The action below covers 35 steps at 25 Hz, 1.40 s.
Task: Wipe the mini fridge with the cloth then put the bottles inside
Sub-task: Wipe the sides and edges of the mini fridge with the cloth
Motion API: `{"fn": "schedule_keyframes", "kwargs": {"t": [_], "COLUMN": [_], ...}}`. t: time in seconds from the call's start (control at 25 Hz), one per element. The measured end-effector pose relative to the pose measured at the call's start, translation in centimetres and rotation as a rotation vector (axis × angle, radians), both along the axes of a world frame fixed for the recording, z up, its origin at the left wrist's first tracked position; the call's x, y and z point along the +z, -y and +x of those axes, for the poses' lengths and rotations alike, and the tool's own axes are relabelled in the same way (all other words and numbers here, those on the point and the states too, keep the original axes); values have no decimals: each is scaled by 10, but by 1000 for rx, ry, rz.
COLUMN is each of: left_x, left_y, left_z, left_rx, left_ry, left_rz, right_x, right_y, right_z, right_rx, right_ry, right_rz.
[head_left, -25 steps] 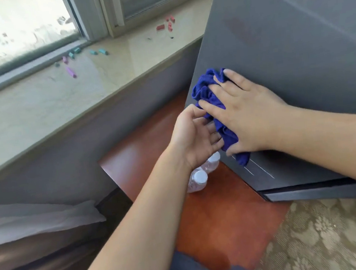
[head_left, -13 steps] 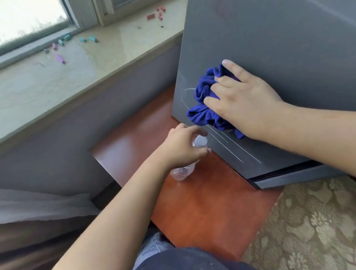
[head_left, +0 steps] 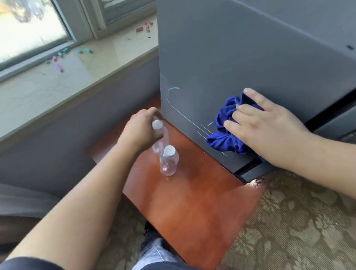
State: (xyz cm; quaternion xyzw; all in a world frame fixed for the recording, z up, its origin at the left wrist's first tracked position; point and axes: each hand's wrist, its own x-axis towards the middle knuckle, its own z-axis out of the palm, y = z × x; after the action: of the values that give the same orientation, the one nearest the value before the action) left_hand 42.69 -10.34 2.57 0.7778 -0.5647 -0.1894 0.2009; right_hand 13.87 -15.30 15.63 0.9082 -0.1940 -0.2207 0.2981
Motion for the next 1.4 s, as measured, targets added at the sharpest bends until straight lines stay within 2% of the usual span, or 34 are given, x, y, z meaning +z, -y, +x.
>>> {"fn": "schedule_keyframes", "kwargs": {"t": [0.08, 0.28, 0.4, 0.48, 0.56, 0.64, 0.68, 0.72, 0.84, 1.0, 1.08, 1.24, 1.32, 1.4], "left_x": [-10, -22, -7, 13, 36, 49, 49, 48, 32, 15, 5, -9, -19, -32], "left_y": [-8, -19, -25, -30, -38, -51, -58, -62, -55, -42, -37, -21, -18, -15], "left_z": [9, 16, 19, 13, -14, -62, -88, -114, -174, -223, -234, -242, -243, -239], "left_rx": [-10, -18, -40, -24, 36, 93, 41, -68, -365, -207, -74, 143, 201, 243], "left_ry": [41, 1, 9, 43, -84, -491, -641, -703, -532, -624, -667, -785, -794, -779], "left_rz": [45, 69, 89, 19, -101, -137, -111, -98, -96, -281, -329, -362, -324, -271], "right_x": [-8, -30, -45, -51, -55, -56, -56, -55, -49, -49, -59, -75, -84, -96], "right_y": [-8, -11, -8, -9, -11, -11, -9, -8, -3, -9, -21, -45, -60, -81], "right_z": [-16, -28, -32, -33, -35, -40, -44, -49, -62, -73, -78, -87, -88, -81], "right_rx": [-5, 31, 77, 80, 71, 71, 83, 99, 163, 111, 48, -215, -346, -498], "right_ry": [5, 113, 140, 161, 190, 224, 248, 277, 379, 522, 641, 1039, 1247, 1484], "right_rz": [23, 17, -28, -55, -56, -52, -46, -36, 7, 11, 20, 42, 35, 116]}}
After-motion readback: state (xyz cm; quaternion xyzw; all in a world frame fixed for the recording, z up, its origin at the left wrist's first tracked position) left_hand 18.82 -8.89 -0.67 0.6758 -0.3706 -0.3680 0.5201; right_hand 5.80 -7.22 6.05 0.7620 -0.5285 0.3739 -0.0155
